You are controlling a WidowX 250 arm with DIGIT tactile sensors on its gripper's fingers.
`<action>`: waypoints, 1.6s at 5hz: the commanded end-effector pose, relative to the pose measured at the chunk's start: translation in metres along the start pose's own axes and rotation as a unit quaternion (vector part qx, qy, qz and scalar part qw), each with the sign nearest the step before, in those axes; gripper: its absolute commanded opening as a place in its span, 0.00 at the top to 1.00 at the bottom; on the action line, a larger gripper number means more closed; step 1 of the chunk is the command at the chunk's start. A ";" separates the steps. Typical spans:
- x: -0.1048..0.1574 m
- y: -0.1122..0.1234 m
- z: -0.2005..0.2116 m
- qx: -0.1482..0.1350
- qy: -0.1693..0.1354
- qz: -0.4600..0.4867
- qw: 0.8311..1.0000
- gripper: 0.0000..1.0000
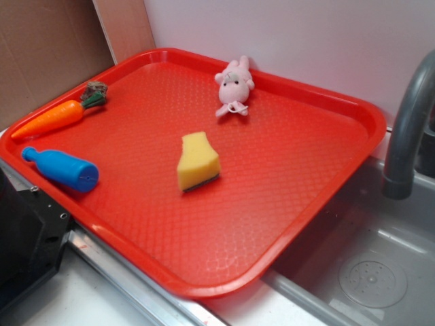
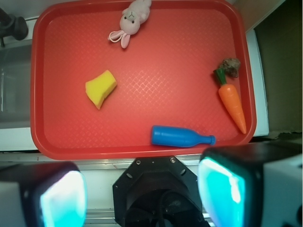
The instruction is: Grab the blue bottle.
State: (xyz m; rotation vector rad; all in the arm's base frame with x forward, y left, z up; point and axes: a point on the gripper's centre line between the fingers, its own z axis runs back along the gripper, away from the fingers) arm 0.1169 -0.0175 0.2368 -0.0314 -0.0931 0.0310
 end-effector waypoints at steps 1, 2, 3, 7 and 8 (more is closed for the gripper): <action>0.000 0.000 0.000 0.000 0.000 0.000 1.000 0.00; -0.007 0.018 -0.049 -0.055 0.023 -0.119 0.991 0.00; -0.020 0.040 -0.098 -0.091 0.031 -0.220 0.971 0.00; -0.016 0.051 -0.146 0.039 0.089 -0.354 0.930 0.00; -0.016 0.051 -0.146 0.039 0.089 -0.354 0.930 0.00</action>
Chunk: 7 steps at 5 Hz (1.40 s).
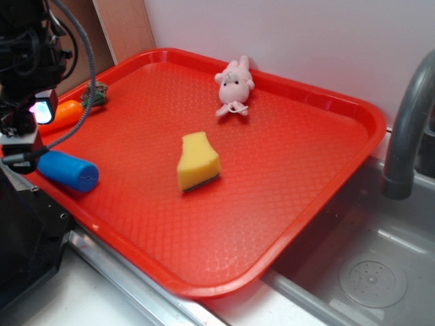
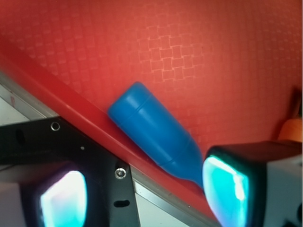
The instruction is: Grab the blue bottle.
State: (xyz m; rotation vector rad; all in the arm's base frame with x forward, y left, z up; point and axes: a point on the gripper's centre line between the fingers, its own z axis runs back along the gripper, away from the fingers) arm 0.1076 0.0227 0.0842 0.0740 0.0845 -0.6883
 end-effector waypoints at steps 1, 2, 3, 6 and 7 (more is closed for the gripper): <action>-0.004 0.016 -0.010 -0.001 -0.020 -0.014 1.000 0.00; -0.004 0.026 -0.023 -0.012 -0.023 -0.025 0.999 0.00; 0.006 0.031 -0.047 -0.026 -0.017 -0.041 0.999 0.00; 0.011 0.051 -0.060 -0.039 -0.018 -0.027 0.999 0.00; 0.015 0.066 -0.064 -0.036 -0.012 -0.012 0.999 0.33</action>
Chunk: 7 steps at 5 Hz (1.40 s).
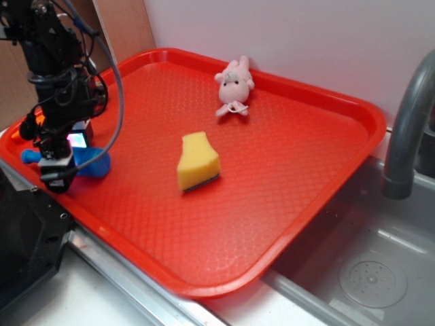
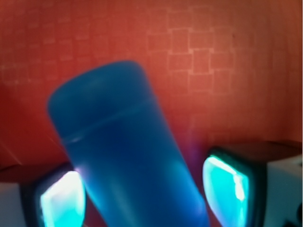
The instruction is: Grab the blue bottle.
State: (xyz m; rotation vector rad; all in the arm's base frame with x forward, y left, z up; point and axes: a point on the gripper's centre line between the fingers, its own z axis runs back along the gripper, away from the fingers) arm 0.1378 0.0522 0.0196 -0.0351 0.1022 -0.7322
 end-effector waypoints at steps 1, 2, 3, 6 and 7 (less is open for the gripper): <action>0.003 0.035 -0.008 0.010 0.017 0.026 0.999 1.00; -0.002 0.032 0.011 0.011 0.004 0.058 0.998 1.00; 0.003 0.021 0.061 0.029 -0.050 0.142 0.988 1.00; 0.004 -0.014 0.210 0.046 -0.121 0.357 0.925 1.00; -0.006 -0.009 0.240 0.034 -0.127 0.360 0.924 1.00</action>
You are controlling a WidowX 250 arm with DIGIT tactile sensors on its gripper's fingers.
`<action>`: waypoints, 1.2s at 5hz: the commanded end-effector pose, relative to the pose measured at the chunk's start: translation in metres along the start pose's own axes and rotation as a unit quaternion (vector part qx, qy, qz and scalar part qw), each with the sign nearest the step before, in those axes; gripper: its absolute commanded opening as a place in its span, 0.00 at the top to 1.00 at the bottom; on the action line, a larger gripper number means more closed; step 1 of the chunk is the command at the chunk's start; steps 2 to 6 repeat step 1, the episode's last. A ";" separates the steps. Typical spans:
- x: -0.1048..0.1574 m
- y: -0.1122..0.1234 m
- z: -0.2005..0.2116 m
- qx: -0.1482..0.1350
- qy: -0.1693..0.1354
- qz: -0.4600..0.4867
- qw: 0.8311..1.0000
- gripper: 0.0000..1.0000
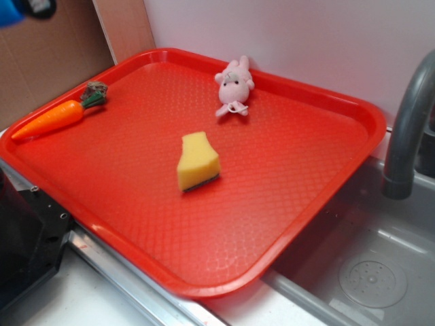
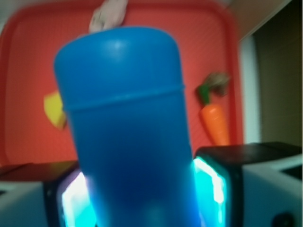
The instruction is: Grab the blue bottle.
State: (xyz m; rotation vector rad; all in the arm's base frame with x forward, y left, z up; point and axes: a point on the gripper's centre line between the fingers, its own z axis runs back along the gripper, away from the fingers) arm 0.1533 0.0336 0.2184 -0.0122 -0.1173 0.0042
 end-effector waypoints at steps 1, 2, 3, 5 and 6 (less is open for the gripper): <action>0.004 0.023 0.036 0.007 -0.004 0.020 1.000 1.00; 0.004 0.023 0.036 0.007 -0.004 0.020 1.000 1.00; 0.004 0.023 0.036 0.007 -0.004 0.020 1.000 1.00; 0.004 0.023 0.036 0.007 -0.004 0.020 1.000 1.00; 0.004 0.023 0.036 0.007 -0.004 0.020 1.000 1.00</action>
